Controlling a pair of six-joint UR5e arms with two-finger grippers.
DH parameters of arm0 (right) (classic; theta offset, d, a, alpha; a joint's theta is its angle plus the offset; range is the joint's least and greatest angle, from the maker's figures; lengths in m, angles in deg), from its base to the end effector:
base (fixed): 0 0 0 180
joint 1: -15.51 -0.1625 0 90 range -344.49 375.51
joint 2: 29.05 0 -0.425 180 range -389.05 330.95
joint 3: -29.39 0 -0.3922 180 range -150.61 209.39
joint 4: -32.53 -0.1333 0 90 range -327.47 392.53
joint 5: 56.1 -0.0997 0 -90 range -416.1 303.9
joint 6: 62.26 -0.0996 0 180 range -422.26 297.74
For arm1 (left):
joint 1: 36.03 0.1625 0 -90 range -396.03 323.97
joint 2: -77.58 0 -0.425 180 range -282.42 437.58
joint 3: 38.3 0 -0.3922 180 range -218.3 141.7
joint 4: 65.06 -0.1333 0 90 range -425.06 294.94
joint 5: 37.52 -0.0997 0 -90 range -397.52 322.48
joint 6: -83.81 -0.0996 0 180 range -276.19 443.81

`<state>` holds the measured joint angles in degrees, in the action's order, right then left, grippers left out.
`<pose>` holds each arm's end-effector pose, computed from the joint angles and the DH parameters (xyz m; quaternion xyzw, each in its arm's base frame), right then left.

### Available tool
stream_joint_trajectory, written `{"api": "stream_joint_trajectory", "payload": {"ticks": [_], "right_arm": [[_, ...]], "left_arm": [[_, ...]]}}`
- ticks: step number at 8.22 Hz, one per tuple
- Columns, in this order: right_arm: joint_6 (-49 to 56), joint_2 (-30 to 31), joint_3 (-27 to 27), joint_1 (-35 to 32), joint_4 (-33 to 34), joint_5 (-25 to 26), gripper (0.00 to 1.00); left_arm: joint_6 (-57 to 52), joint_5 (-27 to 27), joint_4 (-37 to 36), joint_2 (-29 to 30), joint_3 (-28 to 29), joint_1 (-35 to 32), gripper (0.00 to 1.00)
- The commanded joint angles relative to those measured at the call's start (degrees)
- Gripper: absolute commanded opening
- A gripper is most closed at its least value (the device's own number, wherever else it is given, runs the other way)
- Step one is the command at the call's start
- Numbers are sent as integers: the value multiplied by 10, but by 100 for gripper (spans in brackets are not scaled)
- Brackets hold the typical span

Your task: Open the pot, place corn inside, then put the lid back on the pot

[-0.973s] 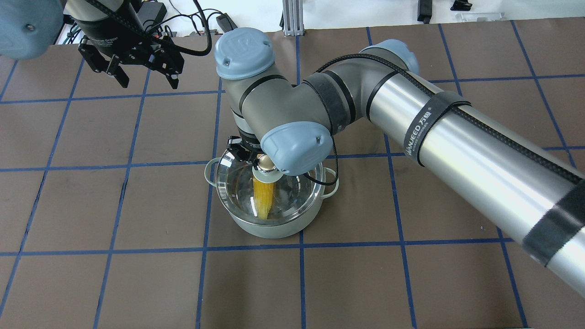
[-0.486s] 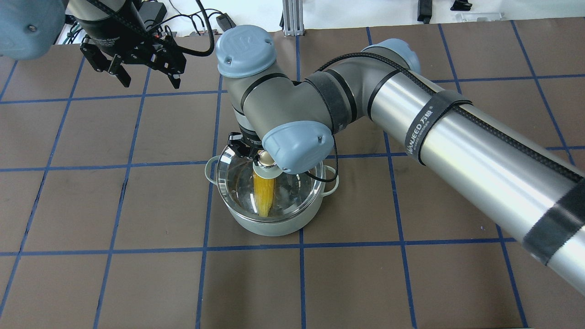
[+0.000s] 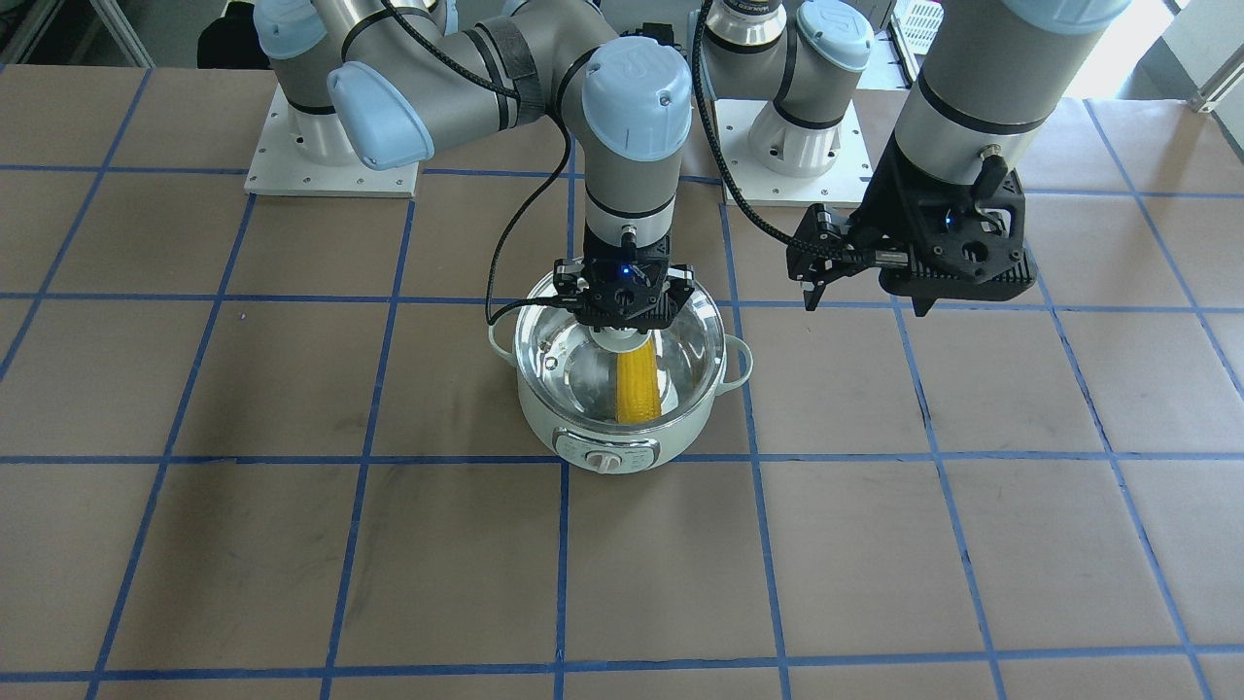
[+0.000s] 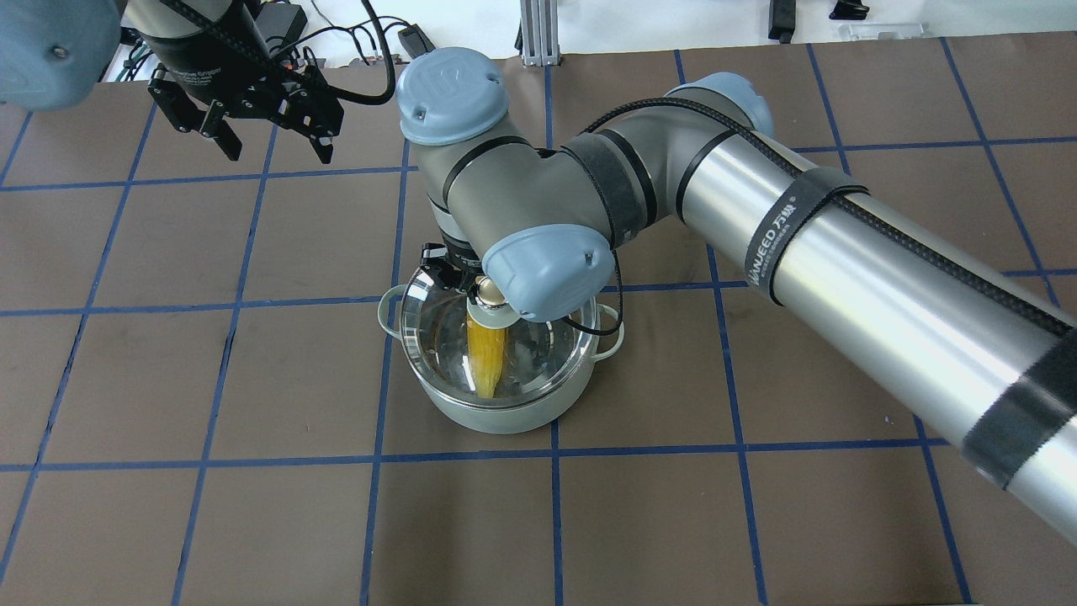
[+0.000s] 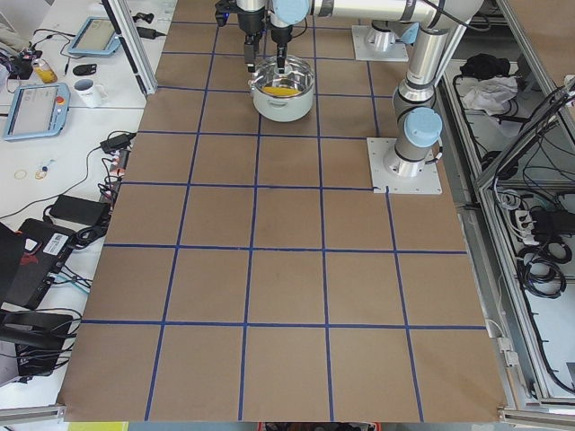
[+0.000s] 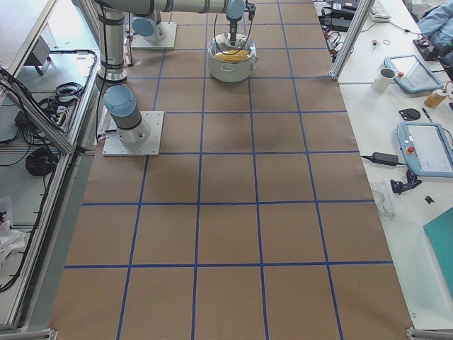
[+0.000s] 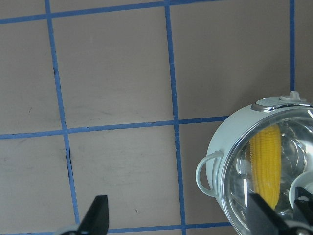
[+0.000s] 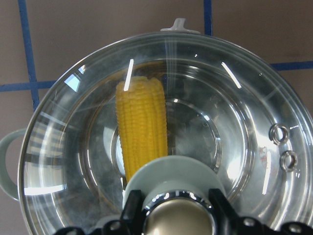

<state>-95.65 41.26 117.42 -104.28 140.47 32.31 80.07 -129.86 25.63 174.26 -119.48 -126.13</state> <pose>0.4246 -0.4678 0.3441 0.0314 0.9994 0.0056 0.0128 -0.1302 -0.5433 0.5023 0.0332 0.9992 -0.0120 0.0208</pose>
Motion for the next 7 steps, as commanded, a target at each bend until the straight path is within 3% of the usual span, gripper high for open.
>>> {"api": "stream_joint_trajectory", "payload": {"ticks": [1, 3, 5, 7], "right_arm": [[0, -2, 0, 1, 2, 1, 58], [1, -4, 0, 1, 2, 0, 98], [5, 7, -2, 13, -1, -1, 100], [38, 62, -1, 69, -28, -4, 100]], "left_arm": [[-1, 0, 0, -1, 1, 0, 100], [-1, -1, 0, -1, 1, 0, 100], [-1, -1, 0, -1, 1, 0, 100], [0, 0, 0, -1, 1, 0, 100]]}}
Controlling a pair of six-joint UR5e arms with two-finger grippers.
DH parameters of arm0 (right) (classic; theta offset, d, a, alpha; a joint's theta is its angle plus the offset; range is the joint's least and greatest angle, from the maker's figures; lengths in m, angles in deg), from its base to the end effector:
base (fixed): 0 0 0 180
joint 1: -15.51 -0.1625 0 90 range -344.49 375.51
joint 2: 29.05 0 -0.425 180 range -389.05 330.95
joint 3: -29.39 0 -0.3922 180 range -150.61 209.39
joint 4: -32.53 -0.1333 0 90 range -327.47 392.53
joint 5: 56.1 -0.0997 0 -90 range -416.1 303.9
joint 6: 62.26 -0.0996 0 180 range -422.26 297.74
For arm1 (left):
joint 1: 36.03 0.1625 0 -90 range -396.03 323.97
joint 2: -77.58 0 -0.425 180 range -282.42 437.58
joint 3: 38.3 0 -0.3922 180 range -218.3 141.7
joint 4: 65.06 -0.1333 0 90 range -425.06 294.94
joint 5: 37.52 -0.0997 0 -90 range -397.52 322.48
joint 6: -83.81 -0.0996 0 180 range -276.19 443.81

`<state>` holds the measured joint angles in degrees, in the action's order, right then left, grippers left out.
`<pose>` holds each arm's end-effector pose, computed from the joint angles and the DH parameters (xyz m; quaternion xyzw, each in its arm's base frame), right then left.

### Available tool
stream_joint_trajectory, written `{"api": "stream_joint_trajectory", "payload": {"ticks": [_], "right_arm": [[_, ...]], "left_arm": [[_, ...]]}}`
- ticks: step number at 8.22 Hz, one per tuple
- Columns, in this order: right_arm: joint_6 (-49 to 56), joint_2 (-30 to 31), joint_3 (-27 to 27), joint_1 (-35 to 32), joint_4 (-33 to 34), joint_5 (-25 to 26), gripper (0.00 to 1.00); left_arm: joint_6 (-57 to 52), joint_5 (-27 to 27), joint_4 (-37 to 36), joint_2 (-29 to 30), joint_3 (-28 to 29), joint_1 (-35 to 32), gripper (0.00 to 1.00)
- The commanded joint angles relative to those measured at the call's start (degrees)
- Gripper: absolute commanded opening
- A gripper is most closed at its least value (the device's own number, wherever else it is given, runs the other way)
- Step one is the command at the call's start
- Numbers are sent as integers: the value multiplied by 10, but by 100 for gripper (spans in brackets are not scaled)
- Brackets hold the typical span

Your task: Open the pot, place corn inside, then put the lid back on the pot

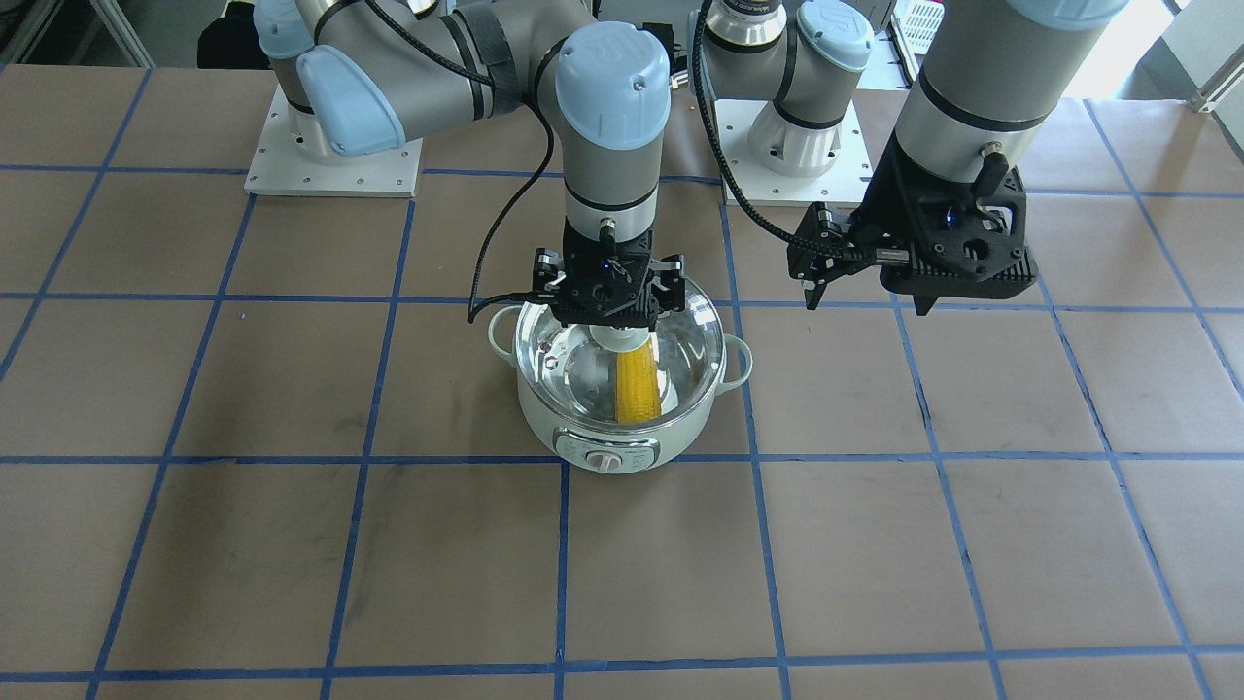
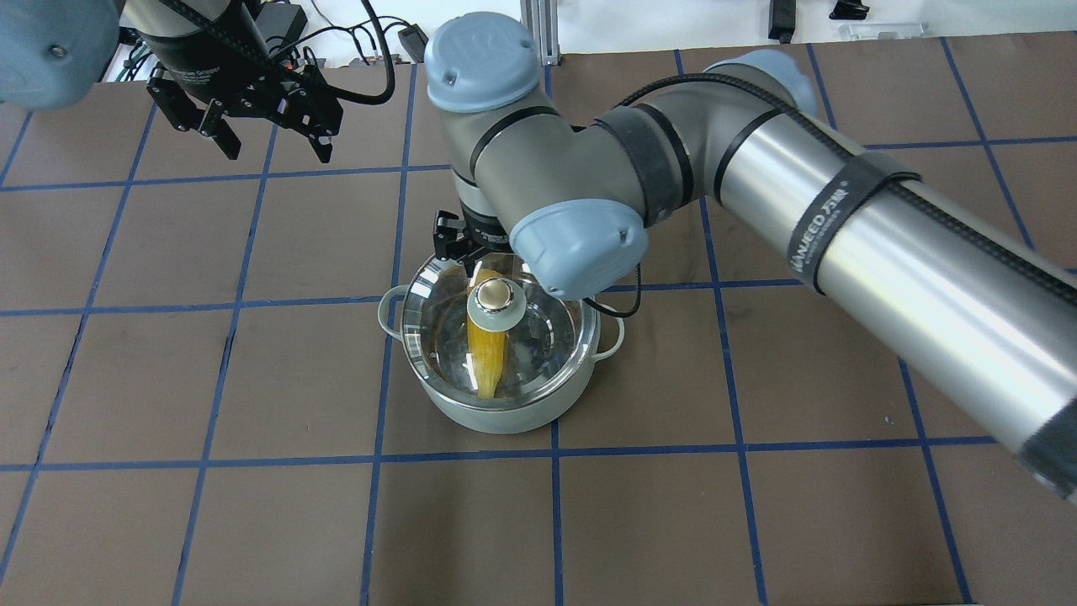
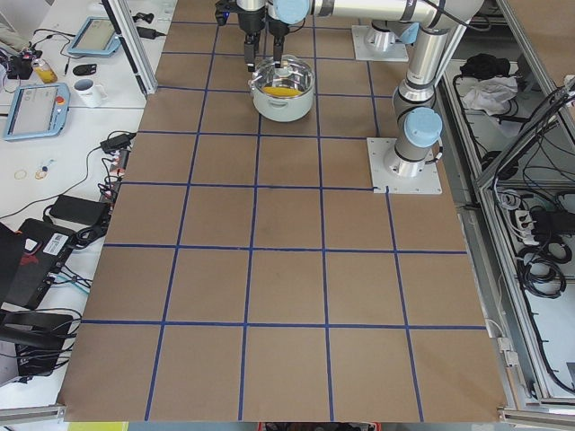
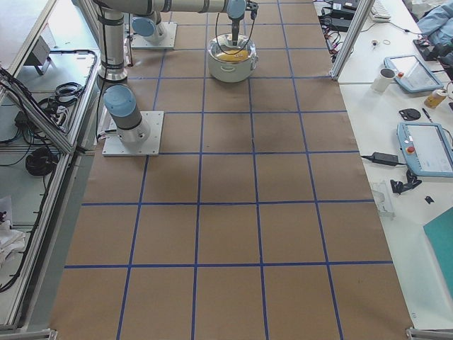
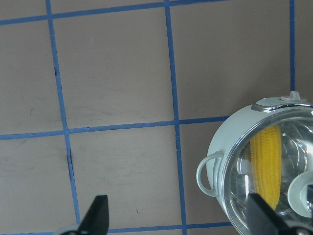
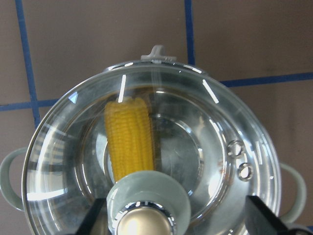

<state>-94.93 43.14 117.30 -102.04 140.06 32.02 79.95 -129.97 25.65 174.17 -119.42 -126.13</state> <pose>0.4034 -0.4779 0.3645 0.0444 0.9988 -0.0054 0.0221 -0.1300 -0.5428 0.5036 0.0342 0.9991 -0.0131 0.0218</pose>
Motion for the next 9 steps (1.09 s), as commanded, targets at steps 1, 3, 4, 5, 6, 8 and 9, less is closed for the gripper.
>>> {"api": "stream_joint_trajectory", "payload": {"ticks": [1, 3, 4, 5, 6, 8, 9], "right_arm": [[80, 78, -1, 86, -67, -3, 100], [166, 152, -4, 181, -149, -4, 100], [195, 181, -5, 221, -186, -1, 100], [238, 205, -5, 258, -209, -1, 100], [247, 217, -5, 283, -233, -1, 100], [280, 218, -4, 287, -245, 2, 100], [287, 218, -3, 288, -248, 4, 100]], "left_arm": [[1, 3, -1, 0, 0, -1, 100], [3, 7, -3, -1, 0, -1, 100], [3, 8, -5, -2, 0, 0, 100], [12, 8, -5, -3, 0, 0, 100], [47, 7, -6, -3, -1, -1, 100], [54, 5, -6, -2, -1, -1, 100], [54, 4, -6, -2, -1, 0, 100]]}}
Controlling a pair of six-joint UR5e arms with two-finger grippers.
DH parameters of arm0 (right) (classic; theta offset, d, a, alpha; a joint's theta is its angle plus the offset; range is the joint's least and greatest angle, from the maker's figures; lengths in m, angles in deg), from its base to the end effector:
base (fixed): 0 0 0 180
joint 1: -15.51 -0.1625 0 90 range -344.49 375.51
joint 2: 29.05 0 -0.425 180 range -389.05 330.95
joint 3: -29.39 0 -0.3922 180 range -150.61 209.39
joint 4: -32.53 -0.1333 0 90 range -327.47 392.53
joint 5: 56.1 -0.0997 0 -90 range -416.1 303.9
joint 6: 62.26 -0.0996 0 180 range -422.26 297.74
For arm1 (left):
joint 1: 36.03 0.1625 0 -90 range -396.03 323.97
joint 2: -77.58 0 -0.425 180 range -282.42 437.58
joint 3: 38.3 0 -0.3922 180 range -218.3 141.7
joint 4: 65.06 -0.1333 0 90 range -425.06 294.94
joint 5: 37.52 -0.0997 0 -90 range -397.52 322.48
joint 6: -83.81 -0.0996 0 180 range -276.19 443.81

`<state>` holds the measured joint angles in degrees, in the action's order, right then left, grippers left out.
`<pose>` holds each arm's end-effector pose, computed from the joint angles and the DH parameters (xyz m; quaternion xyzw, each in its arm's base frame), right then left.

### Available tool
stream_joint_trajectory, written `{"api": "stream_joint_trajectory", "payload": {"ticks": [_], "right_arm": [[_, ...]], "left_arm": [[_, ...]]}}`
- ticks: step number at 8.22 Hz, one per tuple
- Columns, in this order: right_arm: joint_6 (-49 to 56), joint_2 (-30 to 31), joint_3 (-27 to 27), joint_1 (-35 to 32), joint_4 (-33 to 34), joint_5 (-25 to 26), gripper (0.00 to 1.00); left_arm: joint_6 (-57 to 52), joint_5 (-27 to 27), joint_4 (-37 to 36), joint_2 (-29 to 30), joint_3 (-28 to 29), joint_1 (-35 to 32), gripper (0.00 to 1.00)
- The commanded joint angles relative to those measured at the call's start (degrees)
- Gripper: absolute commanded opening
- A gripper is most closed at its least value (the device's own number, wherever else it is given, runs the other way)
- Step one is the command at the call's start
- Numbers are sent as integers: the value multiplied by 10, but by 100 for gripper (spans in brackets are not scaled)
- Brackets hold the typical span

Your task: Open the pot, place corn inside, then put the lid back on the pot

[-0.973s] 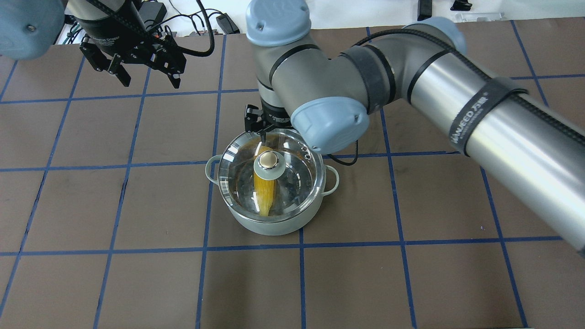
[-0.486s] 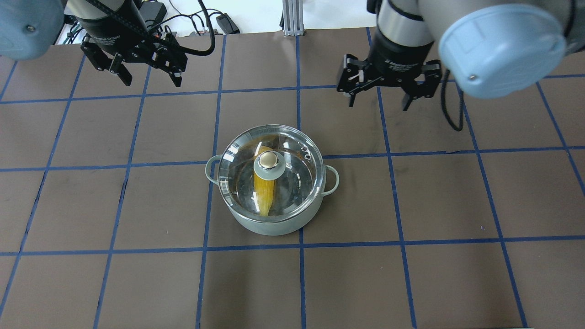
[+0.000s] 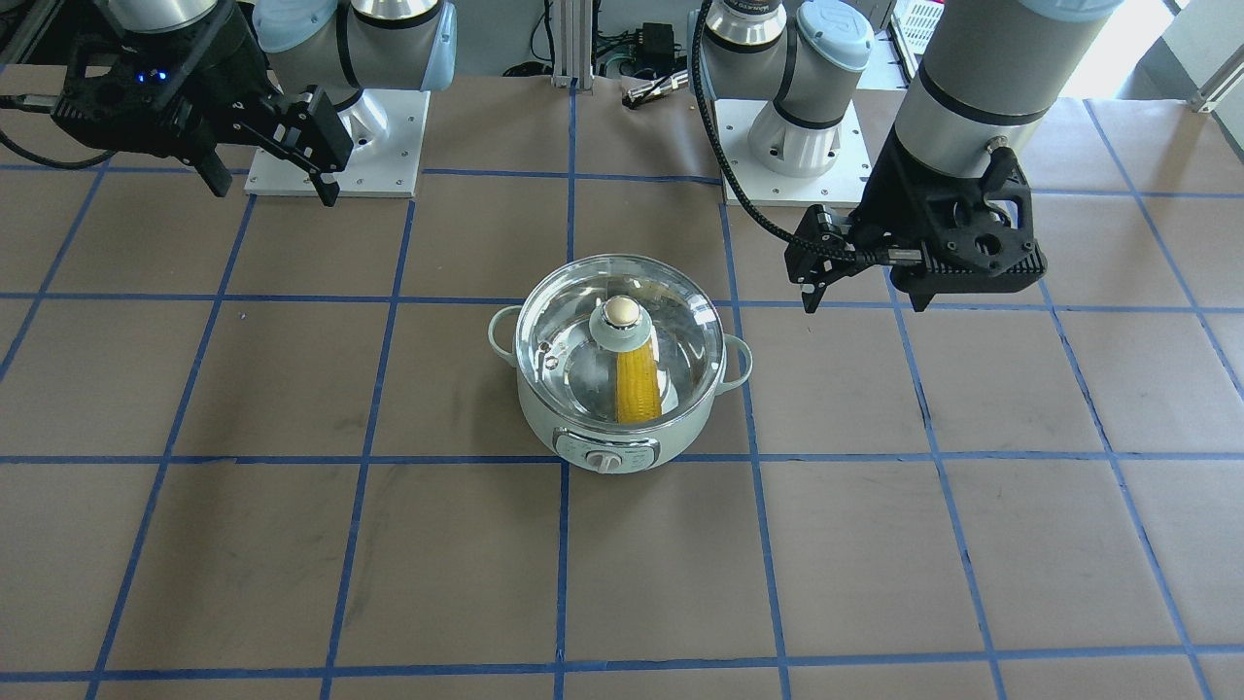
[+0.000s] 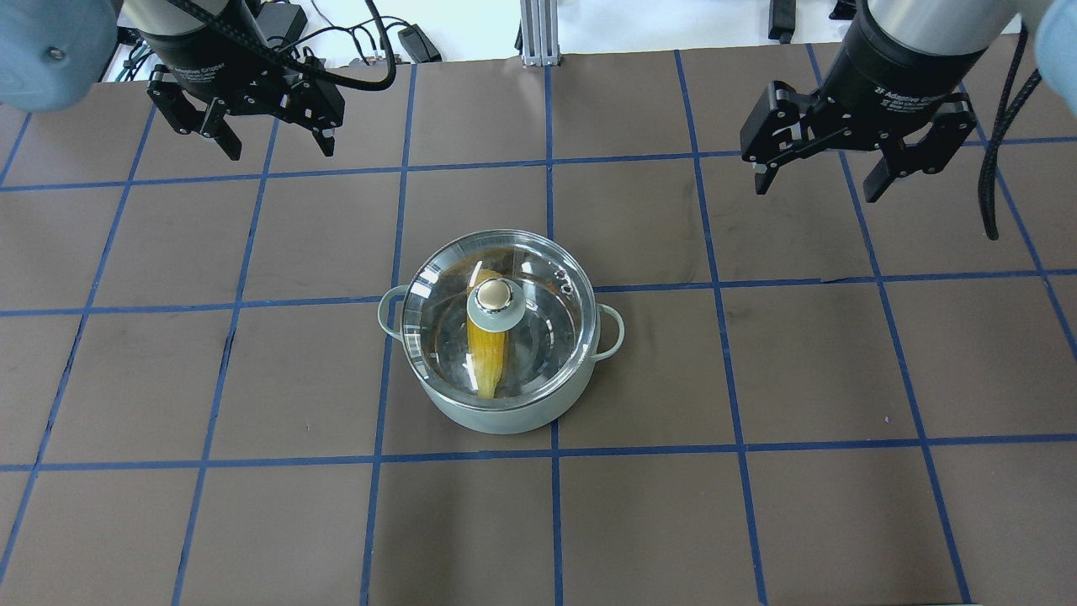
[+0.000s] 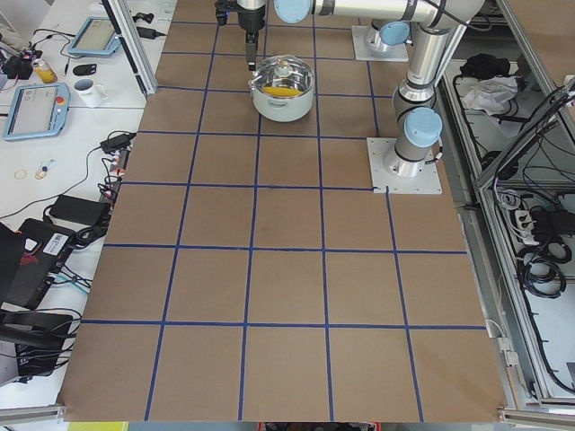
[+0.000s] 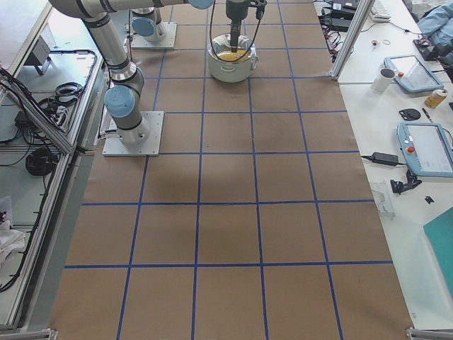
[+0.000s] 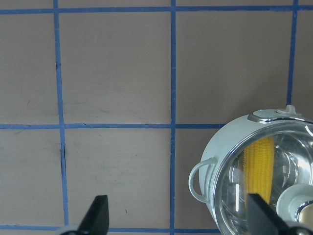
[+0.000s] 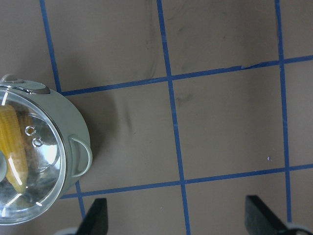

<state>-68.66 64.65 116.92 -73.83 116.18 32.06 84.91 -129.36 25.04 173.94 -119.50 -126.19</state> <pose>0.1312 -0.4634 0.5289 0.0616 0.9980 0.0024 0.0160 -0.1316 -0.5422 0.5062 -0.0085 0.9996 -0.0206 0.0158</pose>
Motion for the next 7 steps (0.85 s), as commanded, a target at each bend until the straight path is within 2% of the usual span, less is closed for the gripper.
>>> {"api": "stream_joint_trajectory", "payload": {"ticks": [1, 7], "right_arm": [[25, 3, 1, 5, -9, 3, 100], [25, 3, 2, 6, -8, -2, 100]], "left_arm": [[3, -4, 0, 0, -1, 1, 100], [-1, -6, 3, 1, -1, 0, 100]]}}
